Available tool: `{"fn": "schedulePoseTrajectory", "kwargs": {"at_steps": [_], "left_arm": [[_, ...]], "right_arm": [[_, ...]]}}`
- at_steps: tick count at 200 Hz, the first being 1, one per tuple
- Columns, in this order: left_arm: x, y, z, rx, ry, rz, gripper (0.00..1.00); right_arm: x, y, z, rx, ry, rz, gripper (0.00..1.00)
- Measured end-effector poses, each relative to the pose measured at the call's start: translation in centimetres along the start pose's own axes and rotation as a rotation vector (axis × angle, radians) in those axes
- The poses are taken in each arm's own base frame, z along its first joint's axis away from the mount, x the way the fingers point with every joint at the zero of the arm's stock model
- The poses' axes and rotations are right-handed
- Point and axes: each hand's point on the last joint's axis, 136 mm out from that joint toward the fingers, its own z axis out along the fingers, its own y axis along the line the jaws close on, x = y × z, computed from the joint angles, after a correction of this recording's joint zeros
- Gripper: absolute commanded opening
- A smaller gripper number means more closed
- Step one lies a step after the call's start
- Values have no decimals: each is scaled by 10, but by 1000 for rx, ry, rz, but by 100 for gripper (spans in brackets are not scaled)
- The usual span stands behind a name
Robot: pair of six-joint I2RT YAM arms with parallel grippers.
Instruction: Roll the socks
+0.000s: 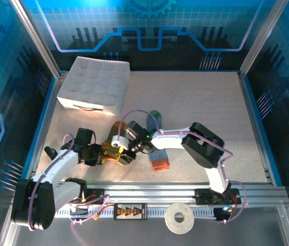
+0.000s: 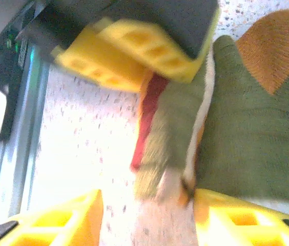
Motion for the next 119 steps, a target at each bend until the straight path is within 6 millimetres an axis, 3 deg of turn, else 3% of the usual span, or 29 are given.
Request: {"fn": "schedulePoseTrajectory", "kwargs": {"at_steps": [25,69,119], "left_arm": [[0,0,0,-22,2,8,30],[0,-1,0,-70,8,4,31],[1,-3,1,-115,22,2,31]], "right_arm": [[-9,7,-11,171,-62,-259,64],[-41,19,0,383,-85,-617,62],[-21,0,30,475,52,-739,42]]}}
